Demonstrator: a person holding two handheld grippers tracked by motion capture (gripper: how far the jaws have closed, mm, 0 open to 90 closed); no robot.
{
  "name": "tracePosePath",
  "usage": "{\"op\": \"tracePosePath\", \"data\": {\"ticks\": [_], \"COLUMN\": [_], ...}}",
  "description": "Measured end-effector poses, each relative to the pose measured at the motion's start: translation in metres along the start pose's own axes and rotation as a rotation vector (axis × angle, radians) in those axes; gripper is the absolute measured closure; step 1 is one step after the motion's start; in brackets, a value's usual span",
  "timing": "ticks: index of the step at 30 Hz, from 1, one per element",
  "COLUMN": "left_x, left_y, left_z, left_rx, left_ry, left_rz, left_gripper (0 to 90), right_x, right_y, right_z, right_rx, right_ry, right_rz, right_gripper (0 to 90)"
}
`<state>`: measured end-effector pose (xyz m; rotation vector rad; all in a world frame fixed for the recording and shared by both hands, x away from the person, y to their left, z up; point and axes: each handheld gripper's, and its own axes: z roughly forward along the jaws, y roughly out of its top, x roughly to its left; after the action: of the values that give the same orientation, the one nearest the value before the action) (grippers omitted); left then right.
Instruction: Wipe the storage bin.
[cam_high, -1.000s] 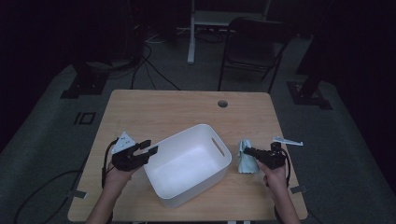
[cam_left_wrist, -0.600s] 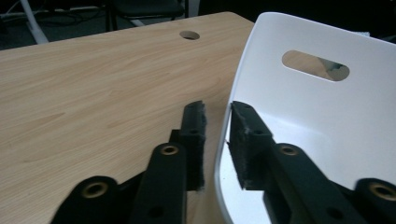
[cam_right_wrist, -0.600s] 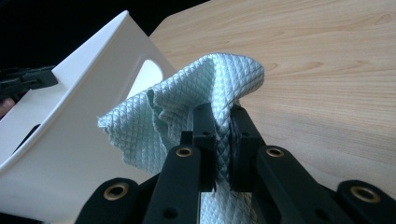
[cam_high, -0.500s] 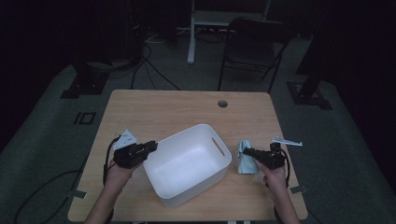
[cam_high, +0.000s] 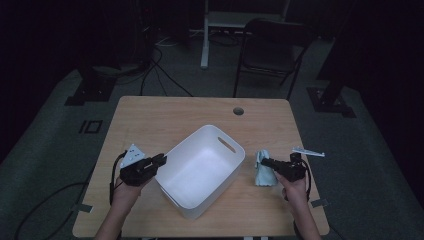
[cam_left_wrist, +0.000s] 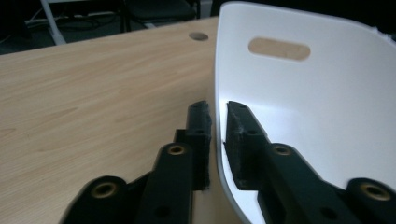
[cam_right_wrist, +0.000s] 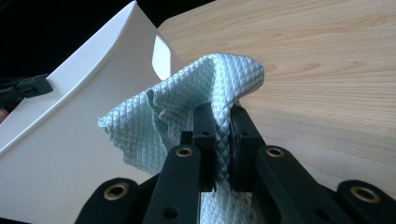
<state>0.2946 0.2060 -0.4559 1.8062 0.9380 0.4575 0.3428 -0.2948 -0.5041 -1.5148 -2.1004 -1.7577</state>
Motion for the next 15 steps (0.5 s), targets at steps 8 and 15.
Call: {"op": "tracePosePath", "data": {"ticks": [8, 15], "left_x": [0.005, 0.004], "left_y": [0.010, 0.009], "left_z": [0.010, 0.012], "left_rx": [0.028, 0.032], "left_ry": [-0.021, -0.008], "left_rz": [-0.019, -0.030], "left_gripper": [73.9, 82.7], "right_x": [0.000, 0.000], "right_y": [-0.001, -0.002], "right_z": [0.001, 0.002], "right_rx": [0.007, 0.011], "right_ry": [0.000, 0.000], "right_rz": [-0.001, -0.003], "right_gripper": [83.7, 83.7]}}
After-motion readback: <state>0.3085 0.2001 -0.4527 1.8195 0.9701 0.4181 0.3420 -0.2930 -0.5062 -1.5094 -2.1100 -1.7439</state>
